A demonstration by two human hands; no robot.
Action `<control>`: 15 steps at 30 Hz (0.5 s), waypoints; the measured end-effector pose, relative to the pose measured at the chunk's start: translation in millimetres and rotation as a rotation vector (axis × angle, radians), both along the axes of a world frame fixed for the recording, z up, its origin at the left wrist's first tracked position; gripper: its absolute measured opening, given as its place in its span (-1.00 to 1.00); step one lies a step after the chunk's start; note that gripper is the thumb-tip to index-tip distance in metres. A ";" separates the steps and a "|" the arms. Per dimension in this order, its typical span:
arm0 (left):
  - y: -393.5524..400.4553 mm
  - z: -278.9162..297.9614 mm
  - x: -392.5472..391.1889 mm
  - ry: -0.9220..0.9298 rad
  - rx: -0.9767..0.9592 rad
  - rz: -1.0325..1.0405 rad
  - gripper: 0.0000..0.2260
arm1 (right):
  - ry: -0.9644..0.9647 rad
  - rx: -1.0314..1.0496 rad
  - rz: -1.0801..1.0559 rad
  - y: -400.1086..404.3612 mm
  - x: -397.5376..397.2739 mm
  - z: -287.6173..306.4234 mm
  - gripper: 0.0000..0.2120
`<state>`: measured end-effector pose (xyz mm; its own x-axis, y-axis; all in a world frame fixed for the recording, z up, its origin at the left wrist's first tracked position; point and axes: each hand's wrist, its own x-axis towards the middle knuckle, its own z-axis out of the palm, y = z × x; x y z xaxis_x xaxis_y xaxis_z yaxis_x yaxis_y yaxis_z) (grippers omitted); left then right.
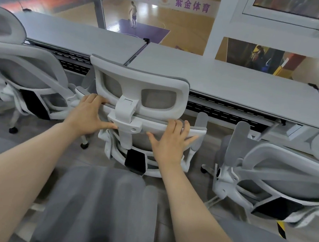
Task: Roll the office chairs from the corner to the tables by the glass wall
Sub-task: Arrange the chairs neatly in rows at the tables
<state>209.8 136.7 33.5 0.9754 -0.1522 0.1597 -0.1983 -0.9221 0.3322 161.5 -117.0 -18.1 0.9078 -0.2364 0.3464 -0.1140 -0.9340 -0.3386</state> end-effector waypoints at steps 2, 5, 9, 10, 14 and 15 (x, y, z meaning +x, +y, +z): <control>0.0 -1.4 0.0 -0.010 -0.003 -0.002 -0.16 | 0.007 0.011 0.007 -0.5 1.7 -0.9 -0.29; 2.3 -2.9 -0.3 -0.010 0.002 0.002 -0.15 | 0.001 0.003 -0.003 1.7 1.2 -1.7 -0.29; 1.7 -2.0 0.8 -0.001 0.010 -0.004 -0.17 | -0.001 -0.009 -0.011 0.8 0.9 -1.1 -0.29; 1.2 -1.7 0.7 -0.001 0.013 -0.006 -0.18 | 0.009 -0.011 -0.013 0.8 0.6 -0.2 -0.29; 2.3 0.6 -3.4 0.001 0.037 -0.029 -0.16 | 0.095 -0.012 0.001 0.9 -4.7 9.9 -0.32; 2.9 0.8 -5.6 -0.003 0.046 -0.035 -0.17 | 0.127 -0.005 0.022 -0.1 -6.2 13.6 -0.34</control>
